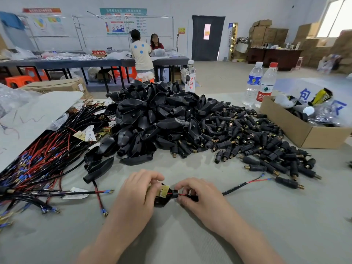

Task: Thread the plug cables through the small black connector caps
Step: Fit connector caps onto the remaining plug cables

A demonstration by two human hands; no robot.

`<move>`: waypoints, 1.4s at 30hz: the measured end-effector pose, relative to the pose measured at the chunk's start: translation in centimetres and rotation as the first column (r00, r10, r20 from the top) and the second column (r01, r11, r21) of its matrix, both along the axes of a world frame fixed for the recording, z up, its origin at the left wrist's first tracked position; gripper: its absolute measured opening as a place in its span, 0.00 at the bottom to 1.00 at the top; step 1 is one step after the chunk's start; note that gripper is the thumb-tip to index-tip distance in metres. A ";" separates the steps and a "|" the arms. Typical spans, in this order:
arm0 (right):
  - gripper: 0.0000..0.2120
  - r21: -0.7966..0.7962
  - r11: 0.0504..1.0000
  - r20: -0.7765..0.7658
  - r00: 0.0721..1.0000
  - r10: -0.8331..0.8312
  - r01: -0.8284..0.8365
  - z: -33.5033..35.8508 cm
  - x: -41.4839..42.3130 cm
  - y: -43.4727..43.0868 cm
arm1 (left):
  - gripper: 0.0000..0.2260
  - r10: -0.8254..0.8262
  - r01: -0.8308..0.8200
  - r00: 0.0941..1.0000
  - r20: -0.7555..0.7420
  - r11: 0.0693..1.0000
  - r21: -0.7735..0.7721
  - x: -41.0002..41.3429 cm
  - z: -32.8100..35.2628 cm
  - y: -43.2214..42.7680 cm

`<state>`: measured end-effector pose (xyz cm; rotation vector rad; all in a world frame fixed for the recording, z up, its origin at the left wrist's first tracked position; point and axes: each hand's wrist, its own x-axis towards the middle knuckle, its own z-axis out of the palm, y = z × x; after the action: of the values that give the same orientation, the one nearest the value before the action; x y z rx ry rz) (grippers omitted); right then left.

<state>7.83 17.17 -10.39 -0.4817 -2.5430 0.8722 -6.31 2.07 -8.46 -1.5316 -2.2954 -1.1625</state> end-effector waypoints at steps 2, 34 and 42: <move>0.10 0.008 1.000 -0.006 1.000 0.013 -0.013 0.0 0.0 -0.1 | 0.10 0.035 -0.034 0.982 0.188 0.999 -0.008 0.0 -0.2 0.1; 0.29 -0.037 0.796 0.009 0.796 -0.605 0.605 -0.7 5.0 6.1 | 0.10 0.014 -0.134 0.829 -0.558 0.975 -0.175 5.4 -1.6 6.4; 0.29 0.131 0.813 0.062 0.813 -0.578 0.568 -0.3 4.4 5.4 | 0.13 0.059 -0.145 0.832 -0.551 0.983 -0.115 2.6 -2.5 4.0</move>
<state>12.24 22.55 -10.70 -1.2062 -2.2881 0.4862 -3.75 6.04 -11.00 -1.5141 -2.0626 -0.4375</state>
